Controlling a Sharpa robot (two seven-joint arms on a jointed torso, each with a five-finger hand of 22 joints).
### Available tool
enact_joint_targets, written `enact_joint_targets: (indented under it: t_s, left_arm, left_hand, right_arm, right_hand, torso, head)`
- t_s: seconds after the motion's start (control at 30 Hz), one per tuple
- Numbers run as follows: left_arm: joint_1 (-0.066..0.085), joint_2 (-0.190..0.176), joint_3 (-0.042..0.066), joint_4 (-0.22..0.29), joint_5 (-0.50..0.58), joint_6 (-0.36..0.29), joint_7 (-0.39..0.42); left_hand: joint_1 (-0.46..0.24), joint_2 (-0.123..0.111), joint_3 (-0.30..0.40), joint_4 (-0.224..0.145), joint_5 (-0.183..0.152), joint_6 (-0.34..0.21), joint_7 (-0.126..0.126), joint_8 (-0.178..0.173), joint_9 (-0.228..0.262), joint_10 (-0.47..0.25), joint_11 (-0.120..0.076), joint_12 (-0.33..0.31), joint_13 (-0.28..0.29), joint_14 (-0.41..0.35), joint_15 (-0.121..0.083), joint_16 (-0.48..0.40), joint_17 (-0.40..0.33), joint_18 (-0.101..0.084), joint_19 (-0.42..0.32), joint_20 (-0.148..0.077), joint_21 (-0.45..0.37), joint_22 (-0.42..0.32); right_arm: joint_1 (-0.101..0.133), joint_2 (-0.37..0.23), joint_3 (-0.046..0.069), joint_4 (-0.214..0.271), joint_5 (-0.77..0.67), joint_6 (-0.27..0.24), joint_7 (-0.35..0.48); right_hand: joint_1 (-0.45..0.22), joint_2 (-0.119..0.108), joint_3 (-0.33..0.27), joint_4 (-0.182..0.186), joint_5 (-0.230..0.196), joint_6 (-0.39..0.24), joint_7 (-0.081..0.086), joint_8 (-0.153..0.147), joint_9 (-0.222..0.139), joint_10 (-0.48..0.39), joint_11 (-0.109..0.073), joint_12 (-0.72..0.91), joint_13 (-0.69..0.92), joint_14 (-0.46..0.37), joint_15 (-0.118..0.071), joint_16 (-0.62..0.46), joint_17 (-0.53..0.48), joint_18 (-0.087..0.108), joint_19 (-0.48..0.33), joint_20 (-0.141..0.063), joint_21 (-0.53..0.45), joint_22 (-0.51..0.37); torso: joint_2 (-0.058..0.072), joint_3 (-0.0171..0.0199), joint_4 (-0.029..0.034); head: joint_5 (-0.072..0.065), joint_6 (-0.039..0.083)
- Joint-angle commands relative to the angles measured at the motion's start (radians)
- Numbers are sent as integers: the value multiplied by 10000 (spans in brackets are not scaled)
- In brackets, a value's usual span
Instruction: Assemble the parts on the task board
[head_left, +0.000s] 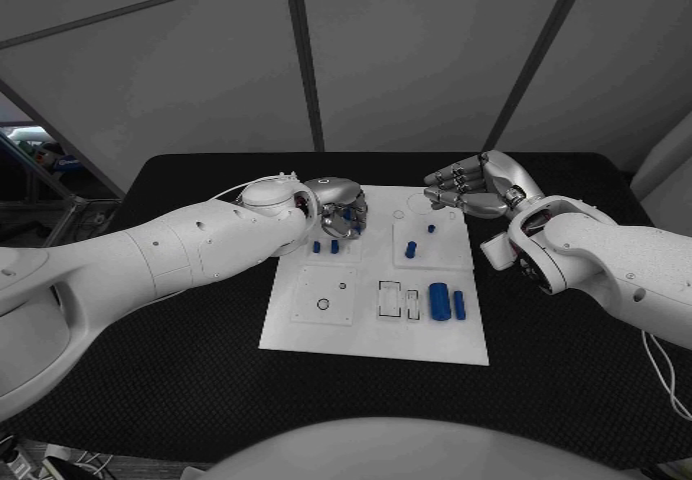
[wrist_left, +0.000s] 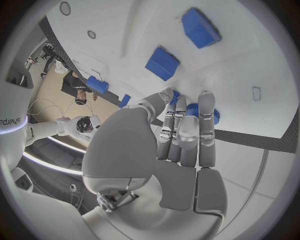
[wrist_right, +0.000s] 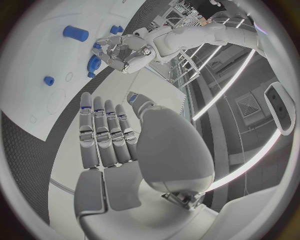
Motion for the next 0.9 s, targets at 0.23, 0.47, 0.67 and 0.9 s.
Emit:
enact_joint_targets:
  t_s: [0.23,0.47,0.67,0.9]
  left_arm:
    - [-27,-114,6,98,267,-348,141]
    - [-31,-323,145,381,550,-604,253]
    - [-32,-532,372,660,812,-664,258]
    - [-34,-1023,725,1162,1082,-633,195]
  left_hand:
    - [36,112,143,-47,-67,180,30,-106,-39,233,-1,-224,14,181,-10,99,127,-247,174,-2,255,254]
    - [18,123,168,-59,-70,229,38,-120,-49,298,-2,-292,18,210,-12,114,145,-257,213,-6,322,322]
    - [-14,123,168,-51,-75,255,41,-127,-53,329,-1,-328,20,219,-12,113,133,-261,228,-6,346,349]
    - [-77,112,156,-34,-79,287,44,-145,-64,369,-1,-396,21,228,-11,108,110,-261,228,-4,348,361]
  right_arm:
    - [14,-12,8,38,-21,39,99]
    - [14,-14,8,11,-21,39,106]
    - [14,-12,8,-47,-21,32,118]
    - [14,-24,8,-76,-21,30,123]
  right_hand:
    - [-38,46,14,-72,45,-21,-5,-8,11,-80,9,-24,-11,-52,-18,4,-16,30,69,-35,-58,-15]
    - [-38,46,14,-72,45,-21,-5,-8,11,-80,9,-24,-11,-52,-18,4,-16,30,69,-35,-58,-15]
    - [-38,46,14,-72,45,-21,-5,-8,11,-80,9,-24,-11,-52,-18,4,-16,30,69,-35,-58,-15]
    - [-38,46,14,-72,45,-21,-5,-8,11,-80,9,-24,-11,-52,-18,4,-16,30,69,-35,-58,-15]
  torso:
    - [-1,-7,6]
    - [0,-5,12]
    - [-3,-10,6]
    - [-7,-9,14]
  head:
    - [-6,17]
    - [7,34]
    - [45,77]
    - [57,93]
